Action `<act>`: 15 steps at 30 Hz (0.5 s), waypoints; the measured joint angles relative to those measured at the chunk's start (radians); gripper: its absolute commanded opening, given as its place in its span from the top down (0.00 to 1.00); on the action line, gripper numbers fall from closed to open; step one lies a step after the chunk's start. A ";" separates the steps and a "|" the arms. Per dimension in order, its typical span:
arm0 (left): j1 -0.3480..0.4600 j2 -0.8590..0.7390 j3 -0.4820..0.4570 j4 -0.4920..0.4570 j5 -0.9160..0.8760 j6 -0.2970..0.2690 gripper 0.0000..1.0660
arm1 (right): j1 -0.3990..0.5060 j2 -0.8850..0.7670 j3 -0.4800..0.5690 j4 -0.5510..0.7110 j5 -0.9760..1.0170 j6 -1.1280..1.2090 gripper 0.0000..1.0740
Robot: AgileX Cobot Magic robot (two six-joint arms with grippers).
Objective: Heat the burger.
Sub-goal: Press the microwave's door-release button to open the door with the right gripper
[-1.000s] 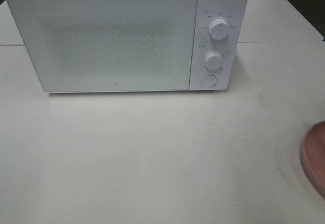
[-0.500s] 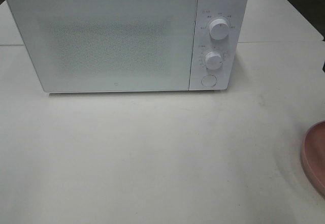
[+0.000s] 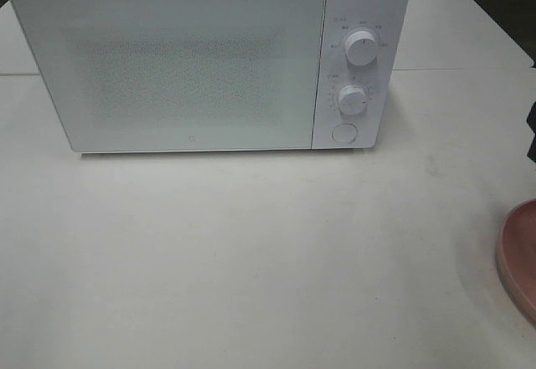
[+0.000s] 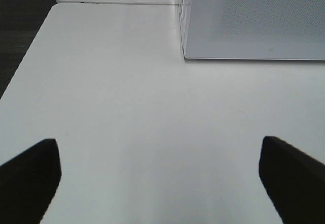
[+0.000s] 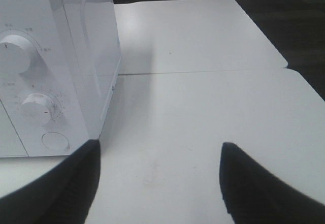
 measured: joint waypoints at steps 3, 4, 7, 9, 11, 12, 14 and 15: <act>0.000 0.000 0.000 0.000 0.000 0.000 0.08 | 0.009 0.060 0.000 0.008 -0.044 0.000 0.39; 0.000 0.000 0.000 0.000 0.000 0.000 0.08 | 0.009 0.060 0.000 0.008 -0.044 0.000 0.39; 0.000 0.000 0.000 0.000 0.000 0.000 0.08 | 0.056 0.112 0.000 0.031 -0.089 -0.016 0.39; 0.000 0.000 0.000 0.000 0.000 0.000 0.08 | 0.135 0.163 0.000 0.088 -0.138 -0.080 0.39; 0.000 0.000 0.000 0.000 0.000 0.000 0.08 | 0.197 0.199 0.000 0.141 -0.179 -0.136 0.39; 0.000 0.000 0.000 0.000 0.000 0.000 0.08 | 0.197 0.199 0.000 0.141 -0.179 -0.136 0.39; 0.000 0.000 0.000 0.000 0.000 0.000 0.08 | 0.283 0.264 -0.001 0.251 -0.248 -0.215 0.39; 0.000 0.000 0.000 0.000 0.000 0.000 0.08 | 0.283 0.264 -0.001 0.251 -0.248 -0.215 0.39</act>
